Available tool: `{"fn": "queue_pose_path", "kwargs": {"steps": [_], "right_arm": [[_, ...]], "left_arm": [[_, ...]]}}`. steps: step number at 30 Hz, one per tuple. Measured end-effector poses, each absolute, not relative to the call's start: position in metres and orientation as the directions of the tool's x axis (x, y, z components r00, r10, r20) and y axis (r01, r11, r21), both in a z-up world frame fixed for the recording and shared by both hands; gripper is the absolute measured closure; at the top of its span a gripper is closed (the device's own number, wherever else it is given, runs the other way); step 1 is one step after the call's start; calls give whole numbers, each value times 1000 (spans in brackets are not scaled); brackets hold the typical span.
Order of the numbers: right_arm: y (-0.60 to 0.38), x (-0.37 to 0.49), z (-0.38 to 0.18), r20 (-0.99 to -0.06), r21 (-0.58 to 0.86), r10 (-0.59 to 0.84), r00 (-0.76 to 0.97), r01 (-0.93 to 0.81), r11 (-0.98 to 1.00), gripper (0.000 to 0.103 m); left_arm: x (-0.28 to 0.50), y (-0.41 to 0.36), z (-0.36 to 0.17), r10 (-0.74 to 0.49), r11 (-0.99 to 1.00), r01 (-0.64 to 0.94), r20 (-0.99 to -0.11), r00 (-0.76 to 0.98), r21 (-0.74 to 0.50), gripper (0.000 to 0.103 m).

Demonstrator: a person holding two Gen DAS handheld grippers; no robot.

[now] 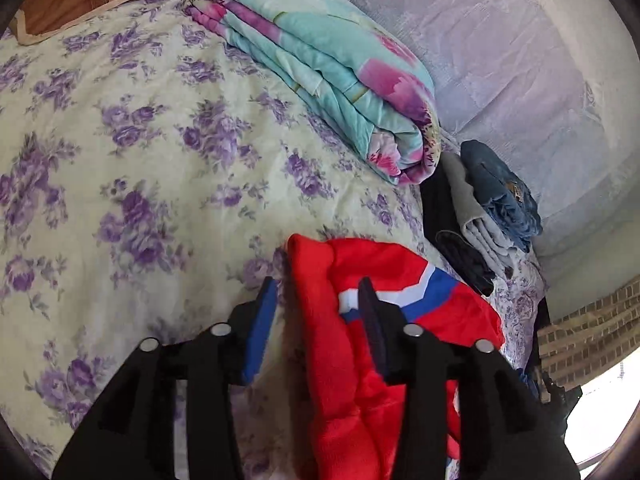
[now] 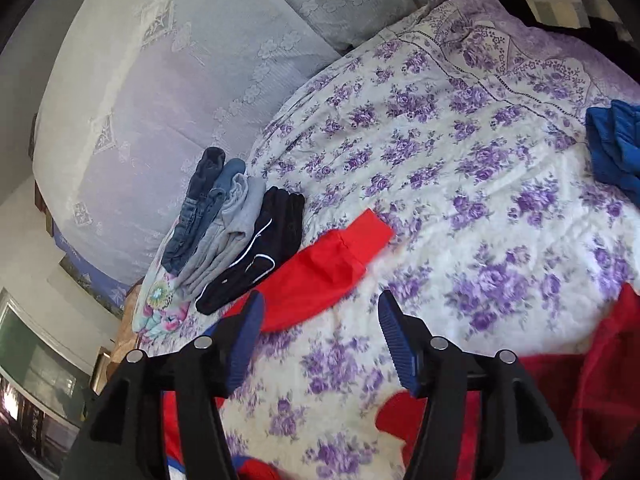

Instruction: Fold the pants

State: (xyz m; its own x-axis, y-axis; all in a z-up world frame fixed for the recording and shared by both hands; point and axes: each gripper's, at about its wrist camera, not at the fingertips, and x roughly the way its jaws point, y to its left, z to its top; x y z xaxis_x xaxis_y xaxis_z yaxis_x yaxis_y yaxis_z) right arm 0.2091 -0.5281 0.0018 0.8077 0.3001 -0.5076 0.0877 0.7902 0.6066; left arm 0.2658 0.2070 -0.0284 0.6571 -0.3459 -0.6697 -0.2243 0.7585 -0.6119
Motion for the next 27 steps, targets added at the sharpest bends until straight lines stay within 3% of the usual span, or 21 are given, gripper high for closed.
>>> {"fn": "queue_pose_path", "kwargs": {"steps": [2,5,14,17,19,23,27], "right_arm": [[-530,182,4,-522,569,278,806,87,818,41],[-537,143,1,-528,590,288,799,102,801,33],[-557,80,-52,-533,753,379,757,220,620,30],[-528,90,-58,-494,785,478,726,135,605,30],[-498,110,-60,-515,757,506,692,91,647,30],[-478,167,-66,-663,559,289,691,200,804,26],[-484,206,-70,-758,425,160,632,292,857,22]], "left_arm": [[244,209,-29,-330,764,-221,-660,675,-607,38],[209,208,-34,-383,740,-190,-636,670,-646,37],[140,176,-57,-454,719,-125,-598,661,-684,23],[135,168,-56,-450,727,-108,-589,672,-678,19],[135,165,-58,-444,728,-112,-590,674,-676,17],[138,166,-62,-427,736,-122,-596,680,-665,17],[135,166,-63,-422,742,-105,-583,694,-663,17]]}}
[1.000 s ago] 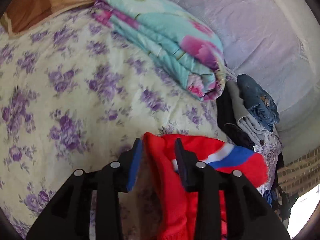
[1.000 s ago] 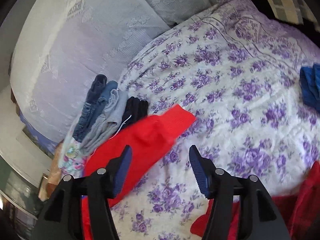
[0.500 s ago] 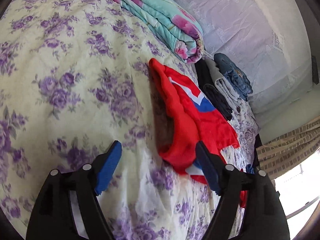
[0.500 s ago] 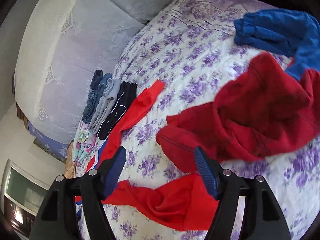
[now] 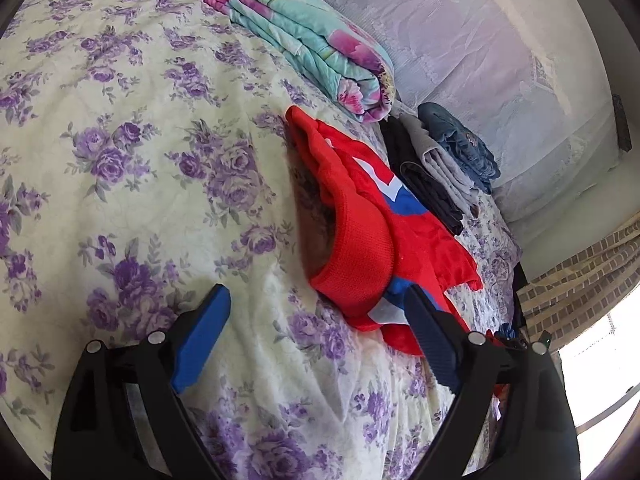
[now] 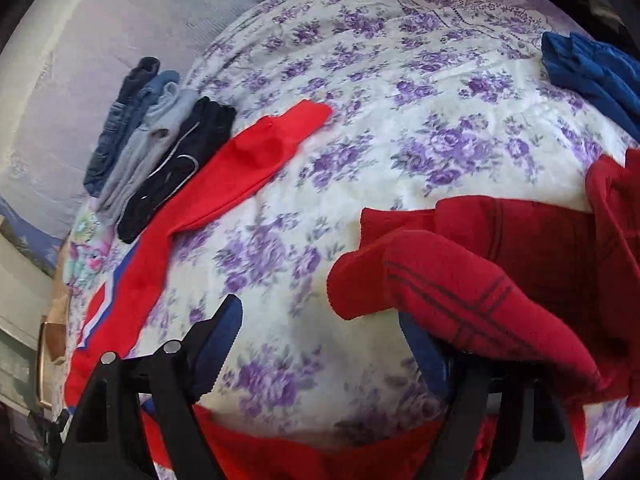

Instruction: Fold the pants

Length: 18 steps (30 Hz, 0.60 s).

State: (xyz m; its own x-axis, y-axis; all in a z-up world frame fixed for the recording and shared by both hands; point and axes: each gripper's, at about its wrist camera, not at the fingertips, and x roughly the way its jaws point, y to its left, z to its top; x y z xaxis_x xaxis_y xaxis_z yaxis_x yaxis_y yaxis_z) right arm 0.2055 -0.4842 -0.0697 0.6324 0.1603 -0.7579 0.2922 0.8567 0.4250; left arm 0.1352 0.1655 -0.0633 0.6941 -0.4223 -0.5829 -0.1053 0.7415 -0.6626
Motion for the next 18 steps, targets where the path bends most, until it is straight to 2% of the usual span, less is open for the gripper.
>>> {"fn": "queue_pose_path", "kwargs": {"steps": [2,4,6,7,8,9,10,11,13,15,17,18], "right_arm": [[-500,211,-58,-755,361,65,653,330,872,21],[-523,211,-39,-709,313,-43,704,368,876,19],[-548,211,-25,-696,373,-16,717,381,846,18],[-554,208,-12,-655,403,-5,756,355,843,18],[-554,206,2,-615,370,-40,788,333,867,12],[-547,205,16,-574,265,-115,811,317,910,9],[-533,208,25,-524,101,-202,827,297,950,6],[-519,213,25,-484,-69,-273,831,275,959,6],[-504,224,13,-440,-281,-353,826,247,928,6],[-507,233,-10,-458,-319,-340,821,205,925,6],[-522,238,-26,-503,-309,-370,781,237,921,6],[-531,232,-28,-490,-292,-389,780,273,916,6]], "left_arm": [[135,165,-64,-422,745,-101,-583,694,-659,16],[136,164,-64,-427,748,-92,-582,692,-657,13],[137,162,-63,-425,754,-90,-587,690,-651,13],[137,161,-63,-423,755,-89,-587,690,-650,12],[137,161,-63,-423,755,-88,-585,692,-650,12],[138,161,-64,-421,754,-89,-583,695,-651,11],[138,161,-64,-418,754,-91,-583,697,-650,11],[138,161,-64,-416,756,-93,-584,697,-648,11],[138,160,-63,-412,760,-92,-586,698,-643,11],[138,159,-63,-408,762,-95,-589,698,-640,11],[137,158,-62,-400,768,-103,-599,694,-632,11],[137,157,-62,-392,774,-110,-608,690,-624,11]]}}
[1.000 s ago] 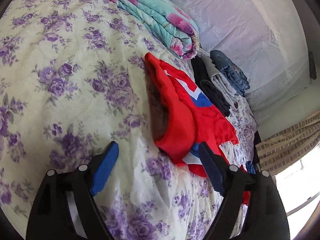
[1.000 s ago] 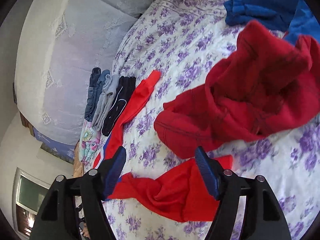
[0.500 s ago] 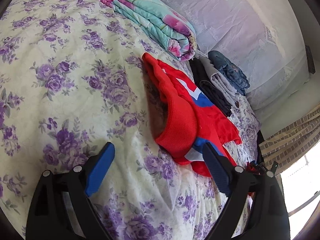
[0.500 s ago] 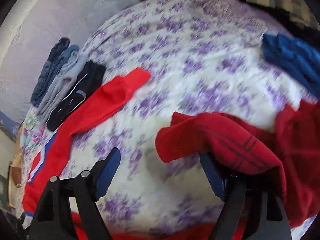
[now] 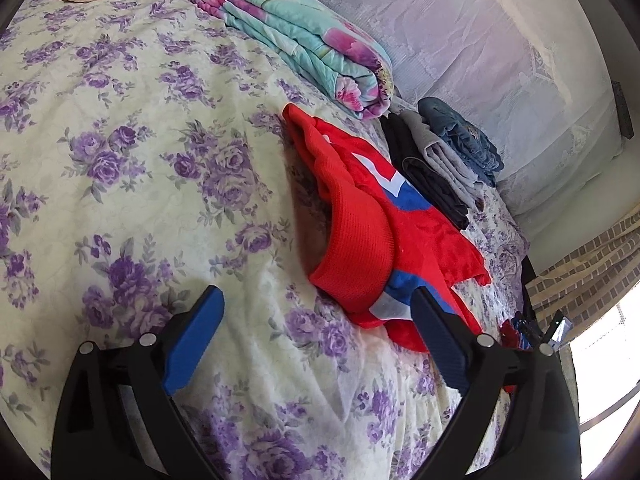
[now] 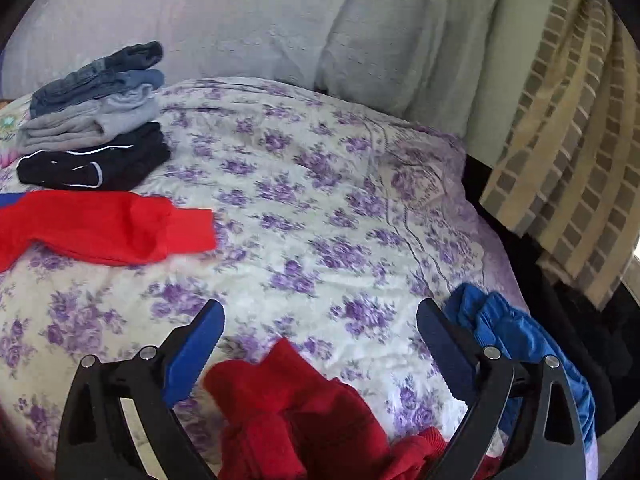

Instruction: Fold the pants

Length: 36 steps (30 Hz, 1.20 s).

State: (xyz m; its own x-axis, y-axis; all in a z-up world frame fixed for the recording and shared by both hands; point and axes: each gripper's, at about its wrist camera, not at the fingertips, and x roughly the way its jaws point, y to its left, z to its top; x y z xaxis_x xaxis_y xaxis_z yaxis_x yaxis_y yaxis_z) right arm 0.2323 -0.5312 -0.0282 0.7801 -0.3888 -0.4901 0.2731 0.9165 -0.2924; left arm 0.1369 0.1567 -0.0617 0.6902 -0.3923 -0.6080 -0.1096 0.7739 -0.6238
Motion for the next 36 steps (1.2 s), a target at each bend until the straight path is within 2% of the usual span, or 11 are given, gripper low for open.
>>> {"fn": "queue_pose_path", "kwargs": {"steps": [5,11,15,19,23,26,28,30,31,34,36], "right_arm": [[-595,193,-12,-406,-255,-512,757,444,859,6],[-652,119,-16,-364,-538,-723,588,501,678,6],[-686,49,-6,-416,-375,-722,552,619,690,6],[-629,9,18,-379,-169,-593,710,577,799,3],[-558,17,4,-551,158,-118,826,242,957,4],[-519,21,-23,-601,370,139,787,119,922,4],[-511,19,-43,-568,540,291,769,81,838,4],[-513,22,-60,-561,630,348,752,114,769,5],[-512,24,-65,-564,644,351,748,133,753,9],[-523,43,-81,-569,685,354,742,190,703,23],[-530,59,-88,-567,698,351,745,208,685,40]], "left_arm": [[132,146,-56,-364,799,-137,-653,664,-586,8],[127,124,-52,-355,839,-107,-687,634,-533,5],[142,122,-55,-348,854,-104,-707,615,-510,5],[168,124,-57,-331,860,-114,-713,618,-498,5],[180,109,-50,-347,881,-37,-695,630,-472,6],[181,97,-43,-340,903,18,-686,644,-430,28],[180,95,-41,-335,909,30,-687,644,-415,43],[180,101,-41,-361,896,36,-680,638,-442,52],[181,104,-42,-415,870,59,-662,624,-490,62],[176,108,-35,-459,840,73,-633,623,-537,63],[173,109,-27,-487,819,85,-609,626,-568,63]]}}
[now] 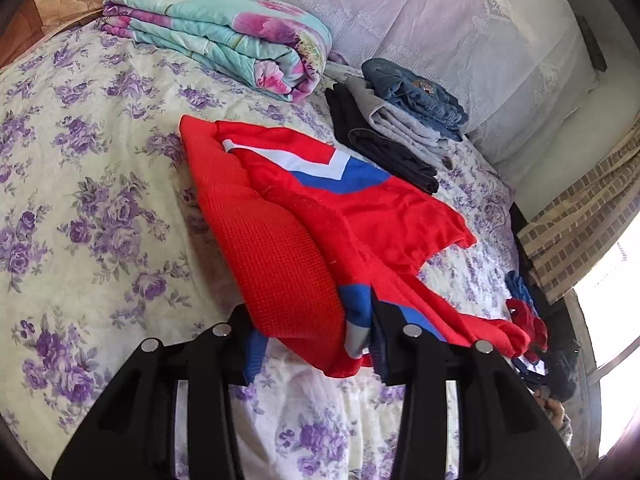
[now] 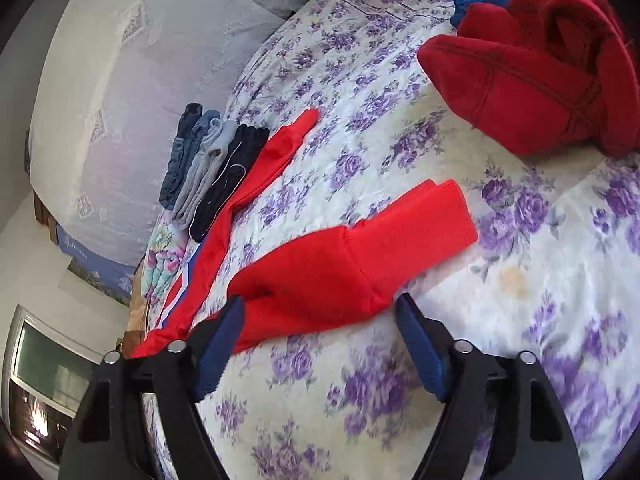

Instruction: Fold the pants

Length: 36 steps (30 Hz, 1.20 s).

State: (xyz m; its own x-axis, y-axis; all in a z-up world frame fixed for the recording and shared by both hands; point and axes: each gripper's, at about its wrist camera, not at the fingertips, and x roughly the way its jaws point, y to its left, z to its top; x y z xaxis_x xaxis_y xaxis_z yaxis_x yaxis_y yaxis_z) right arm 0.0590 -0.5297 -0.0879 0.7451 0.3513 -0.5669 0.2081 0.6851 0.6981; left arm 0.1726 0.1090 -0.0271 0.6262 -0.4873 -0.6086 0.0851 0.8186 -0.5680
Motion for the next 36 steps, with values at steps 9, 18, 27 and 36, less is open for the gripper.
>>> {"fn": "queue_pose_path", "kwargs": {"steps": [9,18,27,36], "right_arm": [[-550,153,-31,-515,726,323,794,203,657,55],[-544,144,-24,-579,602,281,765,170,780,24],[-530,146,-87,-552,737,422,719,184,650,56],[-508,226,-81,-480,801,466,743,156,578,77]], "left_arm": [[227,117,7,-572,733,-6,-621,536,-680,62],[215,126,-18,-534,729,-105,-657,532,-677,30],[161,147,-61,-585,615,-156,-581,567,-773,29],[125,119,-53,-523,707,-101,-613,592,-700,19]]}}
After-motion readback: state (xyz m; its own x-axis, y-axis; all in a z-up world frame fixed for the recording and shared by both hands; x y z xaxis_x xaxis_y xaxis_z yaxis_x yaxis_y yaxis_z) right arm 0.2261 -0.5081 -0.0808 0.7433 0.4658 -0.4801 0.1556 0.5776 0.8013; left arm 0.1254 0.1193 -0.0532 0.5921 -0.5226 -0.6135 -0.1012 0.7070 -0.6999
